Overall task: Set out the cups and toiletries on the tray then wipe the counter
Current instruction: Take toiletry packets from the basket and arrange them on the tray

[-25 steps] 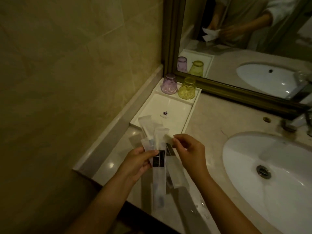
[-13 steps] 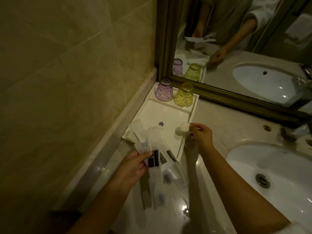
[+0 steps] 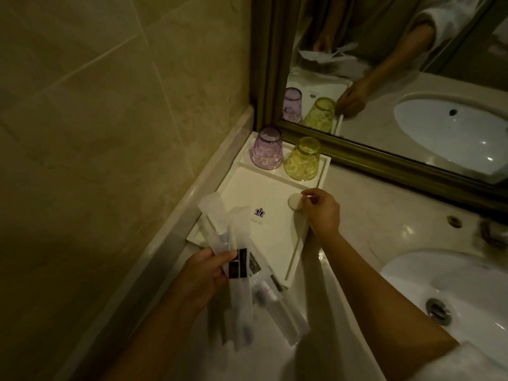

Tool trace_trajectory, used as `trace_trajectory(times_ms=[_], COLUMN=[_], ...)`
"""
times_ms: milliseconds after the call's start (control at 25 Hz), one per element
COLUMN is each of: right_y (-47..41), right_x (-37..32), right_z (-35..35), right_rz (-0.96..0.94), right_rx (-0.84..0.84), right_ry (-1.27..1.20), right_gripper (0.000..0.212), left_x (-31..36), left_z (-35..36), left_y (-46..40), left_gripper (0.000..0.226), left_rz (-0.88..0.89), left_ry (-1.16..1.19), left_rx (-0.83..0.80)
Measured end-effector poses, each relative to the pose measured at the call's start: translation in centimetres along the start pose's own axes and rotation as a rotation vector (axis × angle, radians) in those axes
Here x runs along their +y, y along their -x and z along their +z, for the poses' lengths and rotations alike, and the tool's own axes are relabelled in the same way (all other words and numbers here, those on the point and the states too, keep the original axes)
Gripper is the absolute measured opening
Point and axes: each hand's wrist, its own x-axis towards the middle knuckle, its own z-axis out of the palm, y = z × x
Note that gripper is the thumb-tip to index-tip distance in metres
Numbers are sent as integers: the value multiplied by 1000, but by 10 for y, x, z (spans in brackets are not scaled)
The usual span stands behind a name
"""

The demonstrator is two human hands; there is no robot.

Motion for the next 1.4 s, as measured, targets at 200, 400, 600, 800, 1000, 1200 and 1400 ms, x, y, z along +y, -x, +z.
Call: trace_trajectory(times_ms=[200,400,600,800,1000,1200,1400], right_y=[0,-3,-8,-6,31,113,142], right_x=[4,10,21,25,4,15,22], right_z=[-2,-2,-1,2,-8,-33,-20], right_rz=[-62,-237,-440,-436,-386,-381,-477], right_rx=[-23,37,64,71,10,-506,-416], right_ry=[160,365,526,579,425,481,542], right_gripper=[29,25,21,25,27,18,40], left_x=[-1,-3,-4,-5,-4,-14,-25], left_z=[-4,-12,-18,-22,-29,-43,-48], left_y=[-5,-5,-1,6,14,24,33], left_gripper=[23,34,26,30,39,38,20], left_rz=[0,14,24,31,51,45,26], left_ry=[-7,37,50,58,48,53,-34], left_rx=[-25,-30,-15,-24,-19,-16,9])
